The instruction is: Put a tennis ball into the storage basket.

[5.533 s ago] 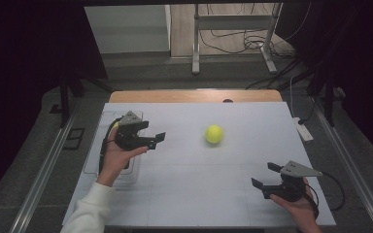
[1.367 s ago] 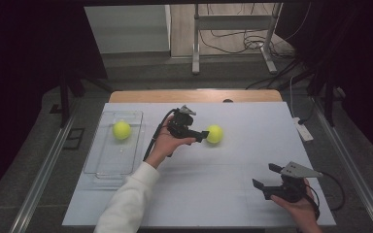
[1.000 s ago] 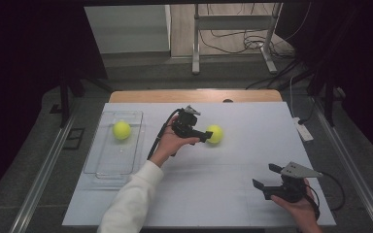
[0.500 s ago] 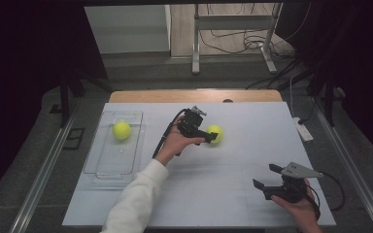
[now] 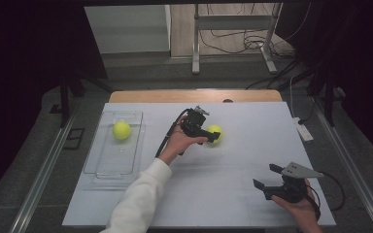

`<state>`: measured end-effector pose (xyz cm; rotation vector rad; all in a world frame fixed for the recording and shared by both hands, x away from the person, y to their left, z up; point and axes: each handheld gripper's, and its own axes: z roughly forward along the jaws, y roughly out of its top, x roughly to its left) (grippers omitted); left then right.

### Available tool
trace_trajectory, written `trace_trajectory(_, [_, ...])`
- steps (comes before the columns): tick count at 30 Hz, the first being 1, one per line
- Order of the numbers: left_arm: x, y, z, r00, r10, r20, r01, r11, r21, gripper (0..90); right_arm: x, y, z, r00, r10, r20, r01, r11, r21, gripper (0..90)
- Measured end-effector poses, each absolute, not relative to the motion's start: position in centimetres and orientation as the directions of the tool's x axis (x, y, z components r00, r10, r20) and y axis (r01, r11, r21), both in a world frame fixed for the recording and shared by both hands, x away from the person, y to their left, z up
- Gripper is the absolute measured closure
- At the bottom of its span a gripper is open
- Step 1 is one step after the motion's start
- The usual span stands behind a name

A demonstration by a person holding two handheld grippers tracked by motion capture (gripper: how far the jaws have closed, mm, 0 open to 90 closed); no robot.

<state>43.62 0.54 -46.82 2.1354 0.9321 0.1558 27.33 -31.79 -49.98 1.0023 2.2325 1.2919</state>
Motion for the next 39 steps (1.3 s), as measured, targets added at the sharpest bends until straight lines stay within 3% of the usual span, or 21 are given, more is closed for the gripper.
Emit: trace_trajectory(39, [46.1, -1.7, -50.0, 0.699, 0.683, -0.212, 0.622, -0.434, 0.651, 11.5, 27.3, -32.0, -50.1, -0.677, 0.735, 0.036, 0.397, 0.324, 0.859, 12.5])
